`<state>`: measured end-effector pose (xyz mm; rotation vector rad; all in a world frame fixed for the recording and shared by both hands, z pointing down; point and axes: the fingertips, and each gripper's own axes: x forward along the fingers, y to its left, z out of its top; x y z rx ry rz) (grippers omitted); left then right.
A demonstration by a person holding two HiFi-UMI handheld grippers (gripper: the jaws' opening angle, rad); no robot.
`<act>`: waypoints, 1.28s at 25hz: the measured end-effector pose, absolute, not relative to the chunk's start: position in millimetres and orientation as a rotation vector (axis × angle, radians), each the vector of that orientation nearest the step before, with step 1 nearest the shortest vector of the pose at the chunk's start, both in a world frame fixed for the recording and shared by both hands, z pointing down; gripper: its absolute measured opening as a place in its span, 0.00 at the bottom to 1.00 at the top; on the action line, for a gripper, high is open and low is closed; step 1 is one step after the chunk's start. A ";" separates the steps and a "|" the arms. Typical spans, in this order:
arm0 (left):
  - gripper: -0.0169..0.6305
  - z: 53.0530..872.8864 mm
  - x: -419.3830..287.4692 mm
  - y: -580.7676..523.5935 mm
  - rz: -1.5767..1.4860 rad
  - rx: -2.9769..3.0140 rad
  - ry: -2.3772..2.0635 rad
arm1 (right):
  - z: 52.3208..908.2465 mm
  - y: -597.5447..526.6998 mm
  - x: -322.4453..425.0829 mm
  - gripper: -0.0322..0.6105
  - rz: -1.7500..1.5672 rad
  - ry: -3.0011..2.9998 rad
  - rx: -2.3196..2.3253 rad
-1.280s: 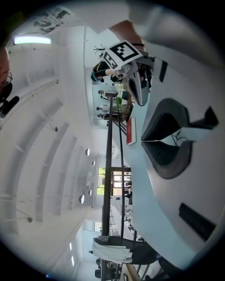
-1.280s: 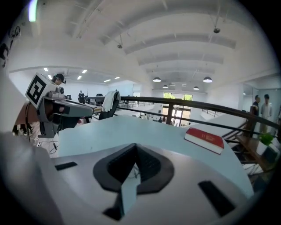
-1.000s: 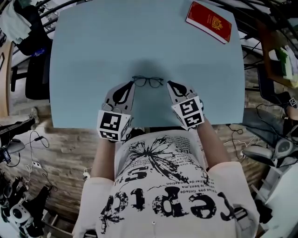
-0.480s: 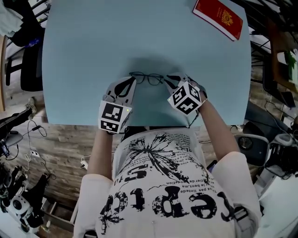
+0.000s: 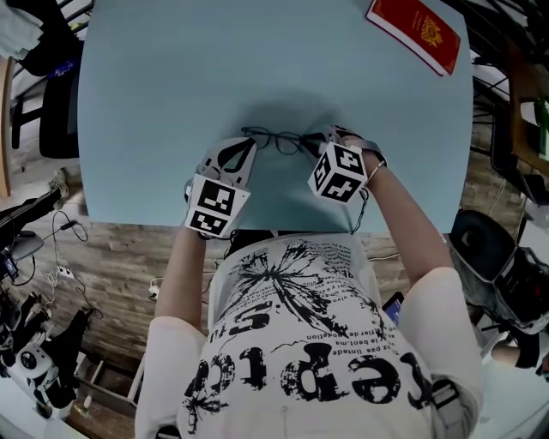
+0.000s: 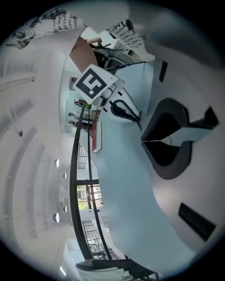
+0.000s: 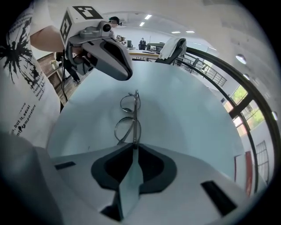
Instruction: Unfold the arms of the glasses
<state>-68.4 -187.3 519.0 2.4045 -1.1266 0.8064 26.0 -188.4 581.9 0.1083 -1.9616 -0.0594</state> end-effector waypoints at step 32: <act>0.10 573.8 18.9 -176.0 1.645 2.706 -0.070 | 580.9 -176.5 42.1 0.10 -0.124 -1.940 -0.005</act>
